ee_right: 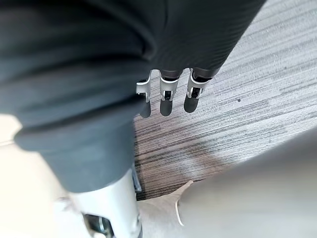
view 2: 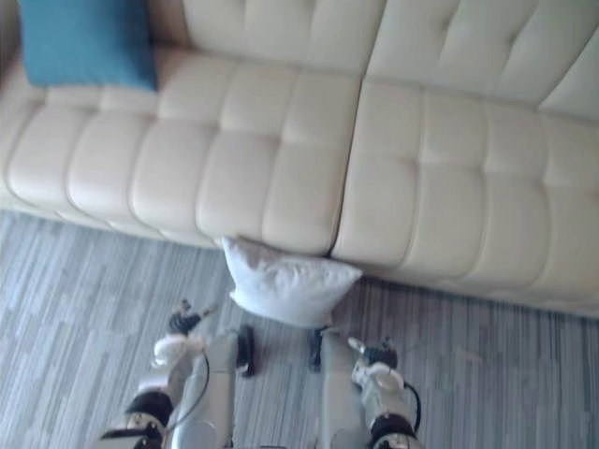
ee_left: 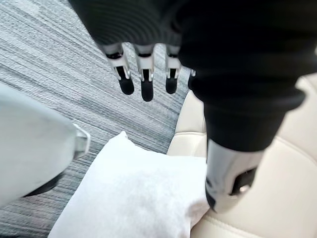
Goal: Pick up cushions and gather them together orderly.
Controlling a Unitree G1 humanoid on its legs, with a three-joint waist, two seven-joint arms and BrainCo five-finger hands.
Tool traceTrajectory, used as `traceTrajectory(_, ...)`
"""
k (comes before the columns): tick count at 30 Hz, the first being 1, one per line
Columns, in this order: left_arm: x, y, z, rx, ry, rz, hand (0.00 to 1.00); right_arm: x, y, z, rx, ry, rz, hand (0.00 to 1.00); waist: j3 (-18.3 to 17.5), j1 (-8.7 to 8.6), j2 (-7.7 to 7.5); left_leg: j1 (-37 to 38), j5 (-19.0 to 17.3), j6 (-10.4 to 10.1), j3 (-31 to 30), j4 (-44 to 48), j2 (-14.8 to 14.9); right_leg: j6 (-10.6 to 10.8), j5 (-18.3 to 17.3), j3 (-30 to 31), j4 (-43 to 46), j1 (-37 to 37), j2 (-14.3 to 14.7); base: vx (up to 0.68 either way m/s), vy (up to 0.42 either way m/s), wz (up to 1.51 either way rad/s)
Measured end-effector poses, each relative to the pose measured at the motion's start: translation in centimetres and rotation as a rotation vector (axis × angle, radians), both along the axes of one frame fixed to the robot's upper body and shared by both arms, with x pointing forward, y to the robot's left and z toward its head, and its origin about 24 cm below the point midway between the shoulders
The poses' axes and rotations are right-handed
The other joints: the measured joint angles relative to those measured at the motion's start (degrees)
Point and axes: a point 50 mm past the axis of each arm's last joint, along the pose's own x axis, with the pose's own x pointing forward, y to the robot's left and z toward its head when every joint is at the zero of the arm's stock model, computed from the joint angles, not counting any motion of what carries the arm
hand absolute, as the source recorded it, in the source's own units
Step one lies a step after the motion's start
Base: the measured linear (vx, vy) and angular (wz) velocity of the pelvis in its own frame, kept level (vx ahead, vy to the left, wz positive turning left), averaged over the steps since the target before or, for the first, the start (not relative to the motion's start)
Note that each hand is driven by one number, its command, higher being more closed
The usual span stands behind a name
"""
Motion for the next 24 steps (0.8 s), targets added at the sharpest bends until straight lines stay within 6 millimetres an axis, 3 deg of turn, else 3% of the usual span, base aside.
traceTrajectory(4,3.8,0.6,4.7,0.046,-0.154,0.002,0.0,5.1,-0.3,5.0,-0.007,-0.192,-0.038,0.0,2.8,-0.23,-0.13,-9.3,1.6,0.6,-0.3,2.0,0.5,-0.4,2.3,0.0,0.8,-8.9,0.3,-0.15,0.007,-0.09)
traceTrajectory(6,6.2,0.8,8.5,0.079,-0.268,0.001,0.0,8.1,-0.5,8.6,0.003,-0.311,-0.07,0.0,4.8,-0.46,-0.24,-15.2,2.1,0.9,-0.4,4.1,0.9,-0.2,3.3,0.1,2.6,-14.8,0.3,-0.08,0.008,-0.02)
traceTrajectory(7,6.6,0.9,9.3,0.086,-0.291,0.004,0.0,8.7,-0.4,9.4,0.001,-0.335,-0.069,0.0,5.3,-0.48,-0.27,-16.3,2.1,0.9,-0.4,4.5,0.9,-0.3,3.4,0.1,3.1,-15.9,0.4,-0.06,0.023,-0.03)
traceTrajectory(9,8.5,0.6,13.3,0.121,-0.404,-0.01,0.0,11.4,0.1,13.6,0.003,-0.456,-0.063,0.0,7.9,-0.65,-0.32,-21.3,2.3,0.5,-0.5,7.1,1.3,-0.7,3.7,0.6,5.3,-20.9,0.7,-0.04,0.032,-0.06)
traceTrajectory(10,8.8,0.6,14.0,0.13,-0.424,-0.014,0.0,11.8,0.3,14.4,0.002,-0.476,-0.058,0.0,8.3,-0.67,-0.33,-22.1,2.3,0.6,-0.6,7.5,1.4,-0.6,3.6,0.7,5.7,-21.7,0.8,-0.03,0.024,-0.05)
traceTrajectory(12,10.0,-0.4,17.6,0.149,-0.527,-0.028,0.0,13.6,1.4,18.2,0.002,-0.575,-0.034,0.0,9.0,-0.88,-0.48,-27.1,2.2,0.7,-0.8,9.6,1.6,-0.6,3.6,0.8,7.8,-26.6,0.9,-0.03,0.017,-0.01)
traceTrajectory(13,10.2,-0.8,18.3,0.156,-0.543,-0.037,0.0,13.9,1.6,18.9,-0.001,-0.594,-0.027,0.0,9.2,-0.88,-0.49,-27.9,2.2,0.7,-0.9,10.1,1.6,-0.5,3.6,0.8,8.2,-27.5,0.9,-0.04,0.012,0.0)
traceTrajectory(15,10.9,-2.2,21.1,0.176,-0.619,-0.069,0.0,14.8,2.8,22.2,-0.023,-0.688,0.003,0.0,9.9,-1.05,-0.46,-30.7,2.1,0.8,-1.2,11.4,1.7,-0.4,3.5,0.8,9.6,-30.2,0.9,-0.05,0.008,0.01)
traceTrajectory(18,11.3,-3.2,23.2,0.176,-0.675,-0.064,0.0,15.4,3.9,24.4,-0.034,-0.742,0.023,0.0,10.1,-1.23,-0.48,-32.7,2.0,0.9,-1.4,12.0,1.6,0.3,3.0,0.8,10.3,-32.2,0.8,-0.07,0.008,0.01)
traceTrajectory(19,11.4,-3.3,23.4,0.177,-0.681,-0.061,1.0,15.4,4.0,24.6,-0.034,-0.746,0.023,0.0,10.1,-1.28,-0.48,-32.9,2.0,0.9,-1.5,12.0,1.6,0.3,3.0,0.7,10.3,-32.5,0.8,-0.07,0.008,0.02)
traceTrajectory(20,11.5,-3.6,24.2,0.178,-0.701,-0.061,1.0,15.5,4.4,25.1,-0.04,-0.755,0.026,1.0,10.2,-1.39,-0.48,-33.6,2.0,1.1,-1.6,12.0,1.6,0.3,3.1,0.6,10.4,-33.1,0.7,-0.05,0.007,0.01)
traceTrajectory(24,11.5,-3.8,25.8,0.181,-0.741,-0.012,1.0,15.9,6.2,27.1,-0.076,-0.802,0.089,1.0,10.2,-2.02,-0.48,-34.9,2.6,0.0,-2.7,11.9,1.6,0.0,3.3,-0.4,10.4,-34.0,0.6,-0.05,0.009,0.04)
